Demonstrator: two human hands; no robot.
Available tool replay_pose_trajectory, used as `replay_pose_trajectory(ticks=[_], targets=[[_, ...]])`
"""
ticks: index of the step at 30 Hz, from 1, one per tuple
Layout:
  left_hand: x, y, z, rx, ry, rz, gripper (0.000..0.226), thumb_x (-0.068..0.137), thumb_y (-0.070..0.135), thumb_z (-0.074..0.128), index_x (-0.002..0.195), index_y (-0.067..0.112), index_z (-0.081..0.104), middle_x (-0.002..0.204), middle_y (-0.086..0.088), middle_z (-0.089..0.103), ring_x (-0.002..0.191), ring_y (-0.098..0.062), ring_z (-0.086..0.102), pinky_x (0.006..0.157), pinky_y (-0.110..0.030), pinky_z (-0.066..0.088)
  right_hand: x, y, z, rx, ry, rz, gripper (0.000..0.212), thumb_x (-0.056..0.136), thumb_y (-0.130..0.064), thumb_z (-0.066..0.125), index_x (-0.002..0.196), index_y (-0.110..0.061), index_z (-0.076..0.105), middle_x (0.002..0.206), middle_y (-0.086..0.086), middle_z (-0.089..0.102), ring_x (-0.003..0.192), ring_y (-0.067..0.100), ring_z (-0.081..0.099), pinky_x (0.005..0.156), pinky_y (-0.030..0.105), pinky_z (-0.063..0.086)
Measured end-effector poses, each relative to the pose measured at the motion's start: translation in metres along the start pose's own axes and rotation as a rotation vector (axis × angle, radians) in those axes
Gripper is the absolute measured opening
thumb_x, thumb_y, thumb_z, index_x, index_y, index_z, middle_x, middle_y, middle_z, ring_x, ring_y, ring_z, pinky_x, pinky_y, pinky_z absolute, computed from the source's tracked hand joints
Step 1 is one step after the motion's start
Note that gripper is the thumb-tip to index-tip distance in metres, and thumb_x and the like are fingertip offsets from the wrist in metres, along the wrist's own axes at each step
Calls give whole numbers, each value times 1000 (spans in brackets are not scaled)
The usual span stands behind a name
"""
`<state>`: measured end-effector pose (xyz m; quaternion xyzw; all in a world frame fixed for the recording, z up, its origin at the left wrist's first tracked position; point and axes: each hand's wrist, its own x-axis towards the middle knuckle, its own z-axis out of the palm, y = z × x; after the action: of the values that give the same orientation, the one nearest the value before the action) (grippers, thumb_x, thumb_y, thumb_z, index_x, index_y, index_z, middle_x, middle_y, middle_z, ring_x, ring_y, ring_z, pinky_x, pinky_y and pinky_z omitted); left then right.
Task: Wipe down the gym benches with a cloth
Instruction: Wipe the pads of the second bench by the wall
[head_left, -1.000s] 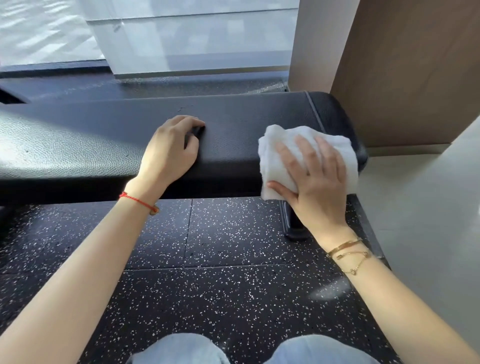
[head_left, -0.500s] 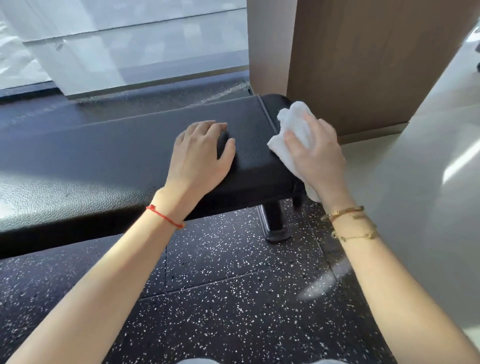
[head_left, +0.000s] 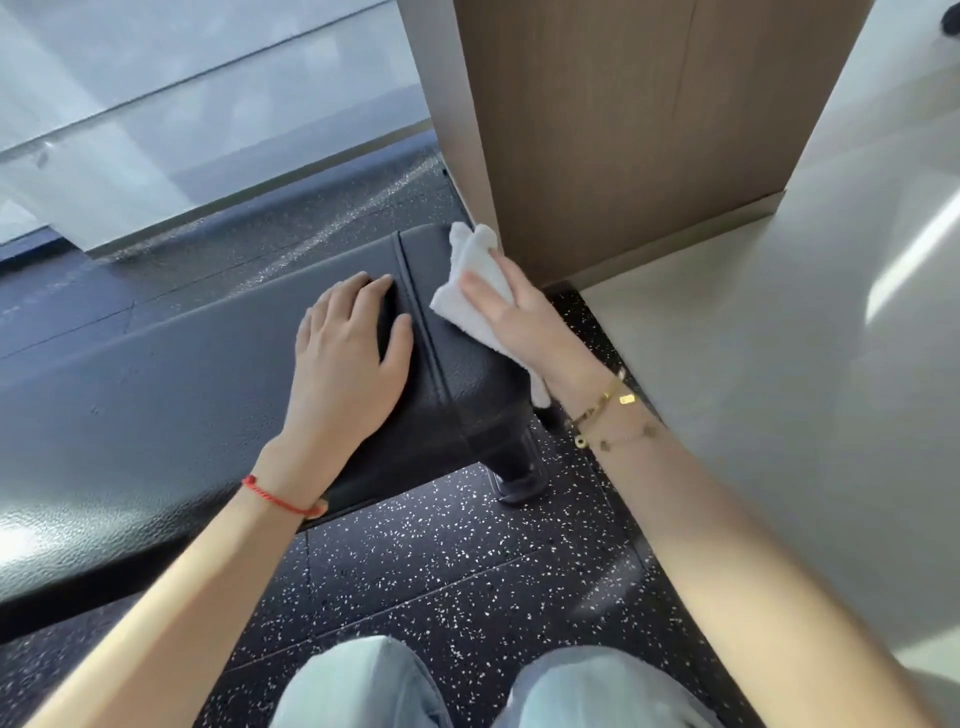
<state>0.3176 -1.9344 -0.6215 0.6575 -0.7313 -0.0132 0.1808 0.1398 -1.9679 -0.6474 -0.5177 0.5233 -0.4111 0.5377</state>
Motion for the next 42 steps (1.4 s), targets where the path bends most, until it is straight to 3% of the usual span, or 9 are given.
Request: replay_pose_trajectory(ticks=[5,8,13,18,27,32,35,38,42], targets=[[-3,7,-1,2,-25,-27,57,97,41,33,146,14,43,153,-9,40,144,-29,31,120,-51,22,-61,15,-5,43,-20,-23,65,99,-45,51,156,-30,22,154,-11,34,133,2,36,103,18,24],[-3,8,-1,8,-38,-32,58,97,42,32,147,14,42,153,-9,39,144,-29,31,119,-53,23,-36,9,-8,36,-43,-3,67,99,-43,53,156,-27,23,150,-11,36,133,6,37,99,14,22],[-3,9,-1,12,-35,-34,56,97,40,34,146,13,43,153,-9,40,144,-29,32,119,-53,24,29,-6,-2,73,-84,19,70,99,-44,53,157,-24,21,159,-2,29,143,14,31,102,17,21],[-1,9,0,26,-48,-38,55,97,37,34,145,12,43,152,-9,40,144,-29,31,118,-52,24,-19,11,-5,79,-78,-14,71,98,-43,54,157,-25,18,161,-8,21,145,7,23,112,19,16],[0,8,-1,17,-48,-15,55,97,36,35,144,11,44,152,-11,40,144,-29,32,118,-53,24,48,-5,3,61,-72,-3,76,95,-42,60,157,-23,20,159,0,27,144,16,29,117,29,22],[1,6,1,6,-46,-2,55,97,36,35,144,10,45,151,-13,41,144,-31,32,117,-54,25,-3,8,1,46,-54,-55,77,95,-42,60,157,-30,16,162,-9,18,146,6,20,115,22,16],[0,7,1,1,-46,-14,55,97,36,34,145,11,44,151,-12,41,145,-30,31,116,-56,25,-11,9,2,42,-31,-70,79,94,-40,63,157,-27,18,158,-9,23,140,0,25,111,16,18],[0,6,1,13,-41,-15,56,97,37,34,145,10,44,151,-13,41,145,-31,31,116,-58,25,25,-4,3,18,-63,-33,81,93,-41,64,157,-27,18,156,-6,25,139,6,29,113,22,21],[1,6,1,17,-41,-18,56,97,37,33,145,10,44,151,-13,41,145,-30,30,117,-57,23,51,-14,5,-60,-84,-67,78,95,-38,62,157,-23,17,159,0,22,144,13,24,107,15,16]])
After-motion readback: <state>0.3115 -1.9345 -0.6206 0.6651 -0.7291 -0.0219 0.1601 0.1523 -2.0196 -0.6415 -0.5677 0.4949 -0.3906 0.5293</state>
